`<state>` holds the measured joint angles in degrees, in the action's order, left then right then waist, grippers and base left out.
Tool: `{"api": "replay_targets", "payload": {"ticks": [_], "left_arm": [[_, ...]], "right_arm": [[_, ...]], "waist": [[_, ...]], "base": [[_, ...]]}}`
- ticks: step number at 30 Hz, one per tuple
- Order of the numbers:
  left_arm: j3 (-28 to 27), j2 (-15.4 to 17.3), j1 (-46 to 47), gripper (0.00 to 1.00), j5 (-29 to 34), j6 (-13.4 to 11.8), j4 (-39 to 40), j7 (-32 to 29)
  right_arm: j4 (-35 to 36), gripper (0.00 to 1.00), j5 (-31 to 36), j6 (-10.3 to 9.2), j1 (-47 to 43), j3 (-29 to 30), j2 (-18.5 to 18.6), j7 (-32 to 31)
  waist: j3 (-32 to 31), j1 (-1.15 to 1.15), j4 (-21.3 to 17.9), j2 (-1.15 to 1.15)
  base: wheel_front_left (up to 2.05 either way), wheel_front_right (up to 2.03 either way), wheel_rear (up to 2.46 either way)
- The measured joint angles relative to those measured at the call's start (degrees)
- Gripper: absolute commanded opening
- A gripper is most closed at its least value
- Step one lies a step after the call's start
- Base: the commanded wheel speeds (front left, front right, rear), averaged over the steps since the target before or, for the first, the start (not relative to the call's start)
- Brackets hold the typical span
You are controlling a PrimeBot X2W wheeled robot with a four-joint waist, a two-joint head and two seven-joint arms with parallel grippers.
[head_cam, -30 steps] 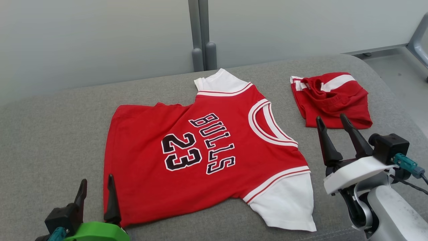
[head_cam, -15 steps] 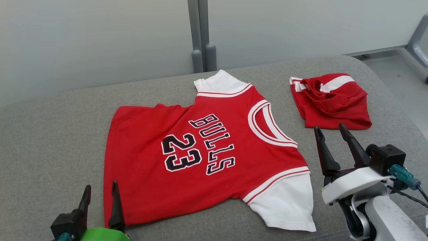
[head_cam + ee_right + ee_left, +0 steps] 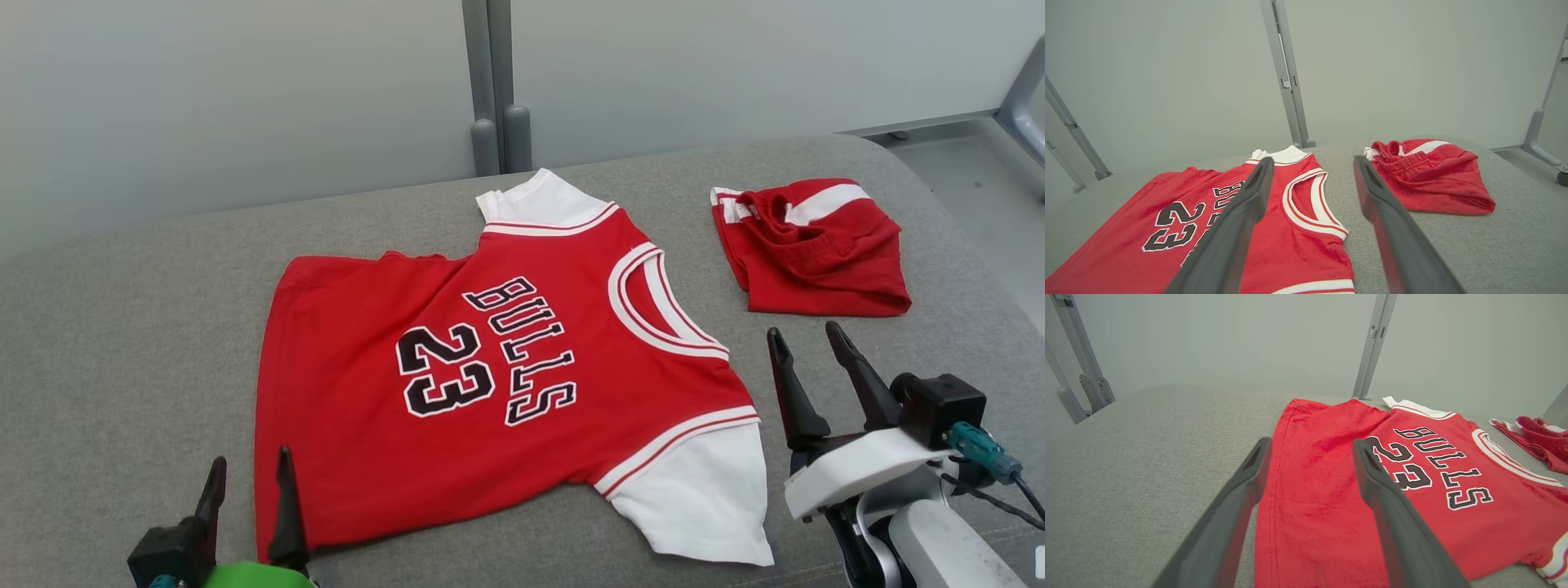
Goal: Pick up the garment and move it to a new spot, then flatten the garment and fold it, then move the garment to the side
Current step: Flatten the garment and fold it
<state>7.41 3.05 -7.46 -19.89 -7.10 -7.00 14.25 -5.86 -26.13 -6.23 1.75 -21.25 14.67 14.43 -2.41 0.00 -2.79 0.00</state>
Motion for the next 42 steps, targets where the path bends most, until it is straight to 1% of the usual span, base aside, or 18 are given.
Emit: {"api": "replay_targets", "payload": {"ticks": [3,6,8,11,17,20,27,30,36,39,40,41,42], "left_arm": [[-0.3,-0.1,-1.6,1.00,-0.5,0.0,-1.3,0.0],[-1.4,-0.2,-2.9,1.00,-3.7,0.0,-2.9,-0.3],[-2.0,-0.2,-3.9,1.00,-5.9,0.0,-4.0,-1.5],[-2.3,-0.3,-5.0,1.00,-10.1,0.0,-5.6,-3.2],[-0.7,-0.3,-5.5,1.00,-21.8,0.0,-7.7,-6.2],[0.4,-0.3,-5.5,1.00,-25.2,0.0,-8.3,-6.9],[1.0,-0.3,-5.0,1.00,-30.6,0.1,-9.5,-6.9],[1.4,-0.3,-3.8,1.00,-33.0,0.3,-9.9,-6.5],[1.6,-0.3,-1.9,1.00,-36.2,0.5,-11.1,-5.6],[1.5,-0.3,-1.2,1.00,-36.5,0.5,-11.9,-5.0],[1.4,-0.3,-0.5,0.95,-37.2,0.5,-12.6,-4.4],[1.3,-0.3,-0.1,0.87,-37.8,0.5,-12.8,-4.1],[1.3,-0.3,0.3,0.70,-38.4,0.5,-12.9,-4.0]], "right_arm": [[-1.2,1.00,-0.2,0.00,-1.4,0.0,-0.1,0.0],[-2.7,1.00,-1.1,0.09,-2.4,-0.1,-0.2,0.0],[-3.5,1.00,-1.4,0.16,-3.2,-0.2,-0.3,0.0],[-4.3,1.00,-2.1,0.47,-3.7,-0.2,-0.4,0.0],[-5.4,1.00,-2.3,0.67,-3.7,0.0,-0.7,0.0],[-5.8,1.00,-2.7,0.83,-3.7,0.0,-0.8,0.0],[-6.7,1.00,-2.7,2.14,-3.6,-0.8,-0.8,0.0],[-7.2,1.00,-2.7,2.20,-3.6,-1.0,-0.8,0.0],[-7.8,1.00,-2.7,2.71,-3.4,-1.0,-0.7,-0.4],[-8.0,1.00,-2.7,2.78,-3.4,-1.0,-0.7,-0.4],[-8.2,1.00,-2.7,2.79,-3.2,-0.9,-0.7,-0.4],[-8.3,1.00,-2.7,2.79,-3.1,-0.9,-0.7,-0.4],[-8.3,1.00,-2.7,2.79,-3.1,-0.7,-0.7,-0.4]], "waist": [[0.2,0.00,0.1,0.00],[0.3,0.00,0.2,0.00],[0.4,0.00,0.3,0.00],[0.6,0.00,0.4,0.00],[1.0,0.00,0.4,0.00],[1.2,0.00,0.3,0.00],[2.0,0.00,-0.5,0.00],[2.4,0.00,-0.9,0.00],[3.3,0.00,-1.7,0.00],[3.9,0.00,-2.0,0.00],[4.2,0.00,-2.2,0.00],[4.4,0.00,-2.3,0.00],[4.6,0.00,-2.4,0.00]], "base": [[0.00,0.00,0.00],[0.00,0.00,0.00],[0.00,0.00,0.00],[0.00,0.00,0.00],[0.00,0.00,0.00],[0.00,0.00,0.00],[0.00,0.00,0.00],[0.00,0.00,0.00],[0.00,0.00,0.00],[0.00,0.00,0.00],[0.00,0.00,0.00],[0.00,0.00,0.00],[0.00,0.00,0.00]]}}
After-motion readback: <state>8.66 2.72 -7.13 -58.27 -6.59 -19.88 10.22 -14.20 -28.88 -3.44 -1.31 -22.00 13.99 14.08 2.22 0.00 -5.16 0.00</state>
